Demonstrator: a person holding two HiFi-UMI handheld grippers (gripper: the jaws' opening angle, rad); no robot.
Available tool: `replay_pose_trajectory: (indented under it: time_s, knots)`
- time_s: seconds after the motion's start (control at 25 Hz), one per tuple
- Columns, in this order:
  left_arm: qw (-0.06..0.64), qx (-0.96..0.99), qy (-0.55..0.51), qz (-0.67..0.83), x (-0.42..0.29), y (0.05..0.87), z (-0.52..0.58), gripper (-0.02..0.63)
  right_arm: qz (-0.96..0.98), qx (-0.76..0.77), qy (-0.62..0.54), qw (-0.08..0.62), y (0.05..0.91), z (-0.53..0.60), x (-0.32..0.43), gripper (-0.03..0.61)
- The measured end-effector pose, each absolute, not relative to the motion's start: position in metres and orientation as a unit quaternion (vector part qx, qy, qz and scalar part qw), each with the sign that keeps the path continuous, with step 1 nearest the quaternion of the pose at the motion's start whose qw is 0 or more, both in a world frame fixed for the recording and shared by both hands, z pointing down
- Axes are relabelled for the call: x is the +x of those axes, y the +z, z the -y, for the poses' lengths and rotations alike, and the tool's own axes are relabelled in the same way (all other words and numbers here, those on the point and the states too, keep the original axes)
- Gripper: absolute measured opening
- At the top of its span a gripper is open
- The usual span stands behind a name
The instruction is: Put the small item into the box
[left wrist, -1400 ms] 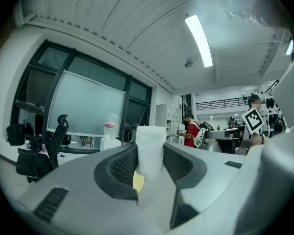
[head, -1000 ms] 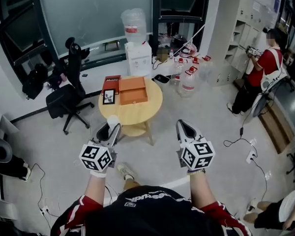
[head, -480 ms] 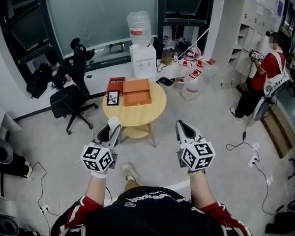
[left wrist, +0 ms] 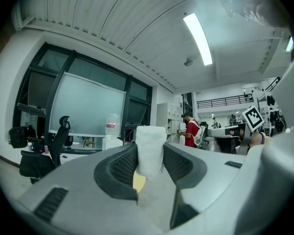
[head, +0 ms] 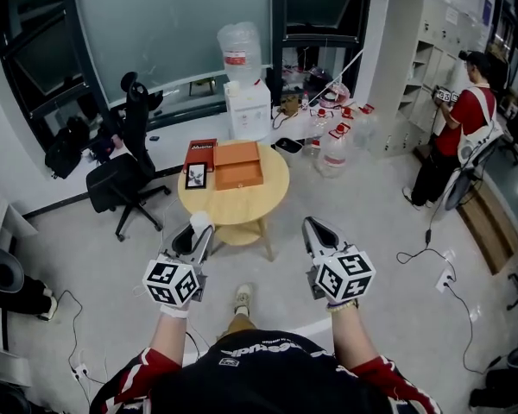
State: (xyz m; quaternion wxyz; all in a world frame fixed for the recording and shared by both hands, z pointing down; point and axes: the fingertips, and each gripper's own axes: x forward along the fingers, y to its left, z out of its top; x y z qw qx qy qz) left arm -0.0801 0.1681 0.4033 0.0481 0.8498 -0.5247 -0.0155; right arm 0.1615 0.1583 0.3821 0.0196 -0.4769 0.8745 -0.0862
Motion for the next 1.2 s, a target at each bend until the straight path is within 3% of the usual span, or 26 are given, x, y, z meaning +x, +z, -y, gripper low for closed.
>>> replay_pose_trajectory:
  time_s: [1.2]
  knots:
    - [0.053, 0.850, -0.018, 0.524, -0.088, 0.407, -0.123, 0.170, -0.872, -0.481, -0.087, 0.003, 0.386, -0.115, 0.156, 0.029]
